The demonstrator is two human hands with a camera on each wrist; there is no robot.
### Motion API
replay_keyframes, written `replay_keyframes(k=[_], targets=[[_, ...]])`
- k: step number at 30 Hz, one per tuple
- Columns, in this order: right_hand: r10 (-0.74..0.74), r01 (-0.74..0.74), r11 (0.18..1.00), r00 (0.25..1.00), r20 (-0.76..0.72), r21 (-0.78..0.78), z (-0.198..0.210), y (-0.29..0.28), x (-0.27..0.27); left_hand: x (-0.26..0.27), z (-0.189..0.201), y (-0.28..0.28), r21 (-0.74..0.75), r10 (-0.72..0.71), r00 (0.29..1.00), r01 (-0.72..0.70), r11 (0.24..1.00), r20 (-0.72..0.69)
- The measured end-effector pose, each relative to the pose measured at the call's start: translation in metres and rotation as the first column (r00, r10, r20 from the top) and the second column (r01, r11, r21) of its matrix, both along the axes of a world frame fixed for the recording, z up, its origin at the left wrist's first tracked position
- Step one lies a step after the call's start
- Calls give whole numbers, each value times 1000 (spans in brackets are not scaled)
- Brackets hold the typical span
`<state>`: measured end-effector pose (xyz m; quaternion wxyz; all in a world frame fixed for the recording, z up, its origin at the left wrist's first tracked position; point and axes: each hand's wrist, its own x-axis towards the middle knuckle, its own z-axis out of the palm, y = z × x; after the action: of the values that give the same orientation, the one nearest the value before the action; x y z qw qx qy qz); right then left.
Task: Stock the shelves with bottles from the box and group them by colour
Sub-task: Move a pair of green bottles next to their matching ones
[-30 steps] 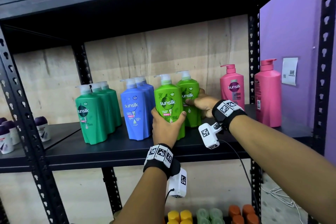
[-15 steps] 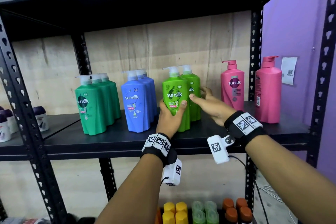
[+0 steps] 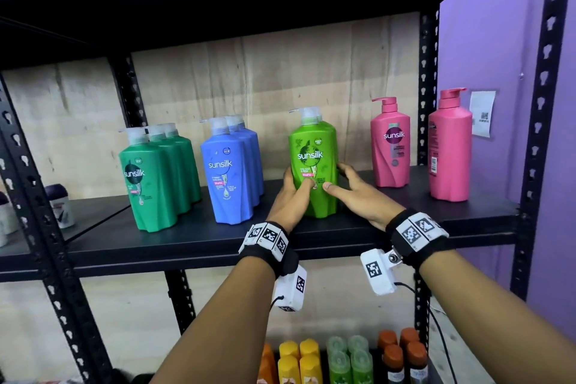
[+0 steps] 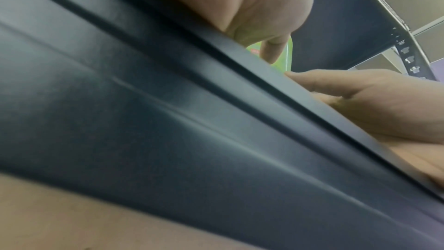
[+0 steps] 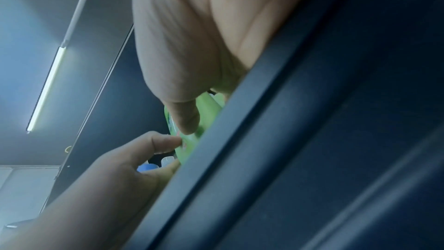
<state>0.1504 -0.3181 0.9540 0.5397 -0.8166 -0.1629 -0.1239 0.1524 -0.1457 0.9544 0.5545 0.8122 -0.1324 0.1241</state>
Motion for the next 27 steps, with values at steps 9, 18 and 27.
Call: replay_keyframes(k=[9, 18, 27], targets=[[-55, 56, 994, 998, 9, -89, -2, 0, -5, 5, -6, -1, 33, 1, 1000, -2, 999, 15], [-68, 71, 993, 997, 29, -95, -1, 1, -10, 8, -7, 0, 69, -26, 1000, 26, 997, -4], [-47, 49, 995, 998, 32, -89, 0, 0, -12, 14, -10, 1, 75, -58, 998, 56, 996, 31]])
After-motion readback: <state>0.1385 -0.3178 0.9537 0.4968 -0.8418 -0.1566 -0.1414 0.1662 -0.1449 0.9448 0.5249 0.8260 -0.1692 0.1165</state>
